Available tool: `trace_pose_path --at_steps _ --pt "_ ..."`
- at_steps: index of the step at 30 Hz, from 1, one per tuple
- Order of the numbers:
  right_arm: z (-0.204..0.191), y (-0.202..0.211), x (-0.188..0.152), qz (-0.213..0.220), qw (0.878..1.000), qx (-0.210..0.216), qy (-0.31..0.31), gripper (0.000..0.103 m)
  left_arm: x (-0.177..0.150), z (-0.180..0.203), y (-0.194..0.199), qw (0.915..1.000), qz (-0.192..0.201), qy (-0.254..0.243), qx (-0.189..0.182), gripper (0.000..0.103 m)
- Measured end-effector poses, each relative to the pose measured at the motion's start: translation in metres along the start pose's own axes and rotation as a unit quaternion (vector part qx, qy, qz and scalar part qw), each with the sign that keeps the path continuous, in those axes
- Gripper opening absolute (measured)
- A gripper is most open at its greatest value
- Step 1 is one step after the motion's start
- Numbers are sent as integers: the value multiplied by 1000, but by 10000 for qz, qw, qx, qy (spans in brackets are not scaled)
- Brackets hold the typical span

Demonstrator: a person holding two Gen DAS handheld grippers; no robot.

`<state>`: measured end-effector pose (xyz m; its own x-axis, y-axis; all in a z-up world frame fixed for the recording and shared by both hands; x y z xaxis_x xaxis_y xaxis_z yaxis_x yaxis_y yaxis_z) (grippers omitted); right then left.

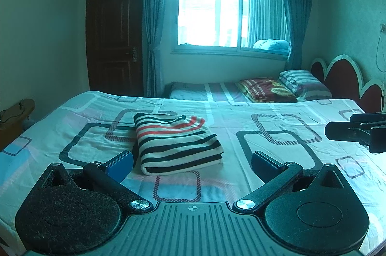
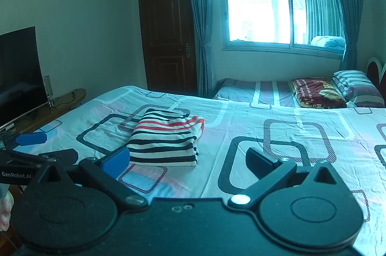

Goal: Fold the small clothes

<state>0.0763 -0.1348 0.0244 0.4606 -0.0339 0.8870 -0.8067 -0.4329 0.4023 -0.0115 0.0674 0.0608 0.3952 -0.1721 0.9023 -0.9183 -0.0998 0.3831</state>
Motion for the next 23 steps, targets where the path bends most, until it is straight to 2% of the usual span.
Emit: trace_pose_path --at_steps 14,21,23 --pt "-4 -2 -1 -35 10000 -19 27 102 -2 -5 -4 9999 -5 109 -84 103" --pt "-7 -7 -1 -100 9999 16 93 102 -4 -10 -1 9995 175 238 114 103" --pt "-8 -8 0 -120 9999 51 109 102 -5 -12 0 9994 192 270 66 103"
Point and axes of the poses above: each gripper's, at about its wrist camera, not at the fingertips, and y roughly against the way its jaws point, z to its right, x to its top, the point moved 1 cm from there along -y, roughly the way its jaws point, and after that the axes turned 12 degrees about -y, right-handed, at the moved point
